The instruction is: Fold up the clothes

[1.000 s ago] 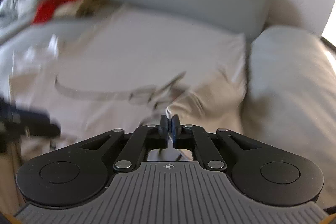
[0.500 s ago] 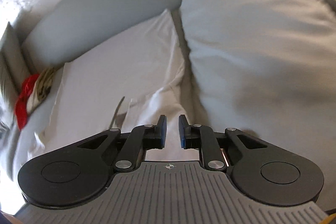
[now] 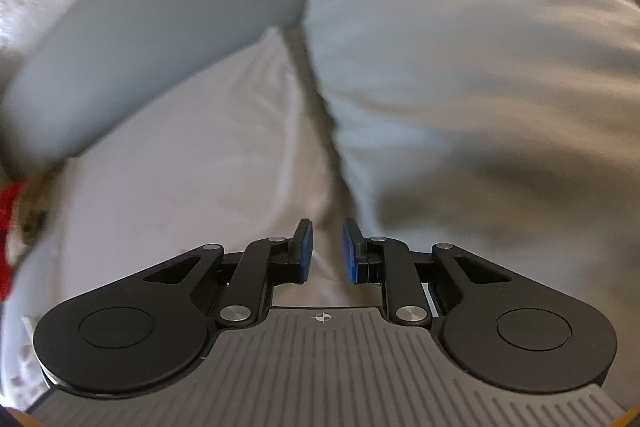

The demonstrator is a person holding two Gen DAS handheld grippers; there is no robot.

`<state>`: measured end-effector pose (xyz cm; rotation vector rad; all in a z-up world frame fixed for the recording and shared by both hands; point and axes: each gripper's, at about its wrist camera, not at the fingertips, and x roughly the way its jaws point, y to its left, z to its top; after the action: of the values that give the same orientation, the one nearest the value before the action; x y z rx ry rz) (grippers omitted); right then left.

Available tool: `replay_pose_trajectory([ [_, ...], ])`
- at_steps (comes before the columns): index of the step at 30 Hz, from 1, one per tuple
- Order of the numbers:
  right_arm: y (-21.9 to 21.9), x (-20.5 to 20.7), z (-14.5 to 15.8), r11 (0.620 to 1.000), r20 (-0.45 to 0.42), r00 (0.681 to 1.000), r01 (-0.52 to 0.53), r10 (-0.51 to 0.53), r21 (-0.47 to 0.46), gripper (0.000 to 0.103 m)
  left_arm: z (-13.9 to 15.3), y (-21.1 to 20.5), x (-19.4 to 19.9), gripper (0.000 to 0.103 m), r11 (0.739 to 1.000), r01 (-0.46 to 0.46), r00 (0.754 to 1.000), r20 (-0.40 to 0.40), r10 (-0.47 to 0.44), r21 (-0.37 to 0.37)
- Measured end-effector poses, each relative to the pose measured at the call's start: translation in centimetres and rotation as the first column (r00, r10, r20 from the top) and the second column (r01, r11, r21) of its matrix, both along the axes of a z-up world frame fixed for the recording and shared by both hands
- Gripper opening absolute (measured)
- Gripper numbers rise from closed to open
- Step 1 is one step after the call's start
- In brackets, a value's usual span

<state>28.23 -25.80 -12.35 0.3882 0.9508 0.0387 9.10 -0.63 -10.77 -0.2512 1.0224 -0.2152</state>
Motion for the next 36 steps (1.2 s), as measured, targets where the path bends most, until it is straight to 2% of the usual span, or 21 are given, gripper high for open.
replay_pose_trajectory([
  [2, 0.5, 1.1, -1.3, 0.998, -0.057, 0.998, -0.021, 0.024, 0.053, 0.021, 0.2, 0.1, -0.2, 0.023, 1.000, -0.007, 1.000, 0.000, 0.007, 0.002],
  [5, 1.1, 2.4, -2.6, 0.999, -0.056, 0.998, 0.000, 0.003, 0.052, 0.015, 0.5, 0.1, -0.8, 0.023, 1.000, -0.012, 1.000, 0.007, 0.012, 0.008],
  [6, 0.9, 2.6, -2.3, 0.998, -0.031, 0.999, 0.020, -0.018, 0.062, 0.016, 0.6, 0.1, -0.9, 0.023, 1.000, -0.012, 1.000, 0.008, 0.012, 0.005],
  [7, 0.7, 2.5, -1.9, 0.996, -0.014, 0.999, 0.035, -0.034, 0.077, 0.022, 0.6, 0.0, -1.0, 0.023, 1.000, -0.012, 1.000, 0.009, 0.012, 0.003],
  [10, 0.6, 1.2, -0.4, 0.995, -0.023, 1.000, 0.017, -0.015, 0.095, 0.022, 0.7, -0.1, -1.2, 0.023, 1.000, -0.012, 1.000, 0.012, 0.012, -0.005],
  [14, 3.7, -2.8, -0.3, 0.984, -0.082, 0.980, -0.179, 0.179, 0.004, 0.022, 1.0, -0.4, -1.4, 0.023, 1.000, -0.009, 1.000, 0.019, 0.009, 0.004],
  [17, 5.6, -6.8, 0.0, 0.963, -0.084, 0.959, -0.271, 0.269, -0.005, 0.022, 1.4, -0.3, -1.8, 0.024, 1.000, -0.015, 0.999, 0.030, 0.015, 0.000],
  [20, 7.2, -10.5, 1.2, 0.926, -0.085, 0.924, -0.376, 0.374, -0.017, 0.023, 1.6, 0.1, -2.0, 0.024, 0.999, -0.034, 0.999, 0.034, 0.034, -0.003],
  [22, 7.0, -11.7, 2.1, 0.910, -0.071, 0.909, -0.414, 0.412, -0.027, 0.022, 1.8, 0.4, -2.1, 0.024, 0.999, -0.043, 0.998, 0.039, 0.044, -0.006],
  [26, 3.5, -10.6, 3.9, 0.948, 0.015, 0.955, -0.292, 0.297, -0.128, 0.023, 1.7, 0.1, -2.3, 0.024, 0.999, -0.033, 0.999, 0.029, 0.033, -0.016],
  [29, 1.5, -9.2, 1.7, 0.971, -0.088, 0.972, -0.226, 0.219, -0.079, 0.023, 1.3, -0.3, -2.4, 0.024, 1.000, -0.014, 1.000, 0.011, 0.014, -0.014],
  [31, 1.2, -10.1, 0.5, 0.974, -0.153, 0.966, -0.220, 0.211, -0.047, 0.021, 1.5, 0.2, -2.8, 0.024, 0.999, -0.026, 0.999, 0.021, 0.026, -0.022],
  [32, 1.3, -10.9, 0.9, 0.970, -0.153, 0.964, -0.232, 0.219, -0.070, 0.021, 1.7, 0.6, -3.0, 0.024, 0.999, -0.034, 0.999, 0.027, 0.035, -0.027],
  [34, 1.7, -12.4, 1.6, 0.961, -0.162, 0.958, -0.255, 0.237, -0.107, 0.023, 2.2, 2.5, -3.4, 0.025, 0.994, -0.098, 0.994, 0.035, 0.100, -0.056],
  [36, 1.9, -13.5, 2.9, 0.963, -0.182, 0.950, -0.267, 0.255, -0.045, 0.024, 2.7, 5.5, -3.8, 0.030, 0.978, -0.188, 0.980, 0.050, 0.193, -0.086],
])
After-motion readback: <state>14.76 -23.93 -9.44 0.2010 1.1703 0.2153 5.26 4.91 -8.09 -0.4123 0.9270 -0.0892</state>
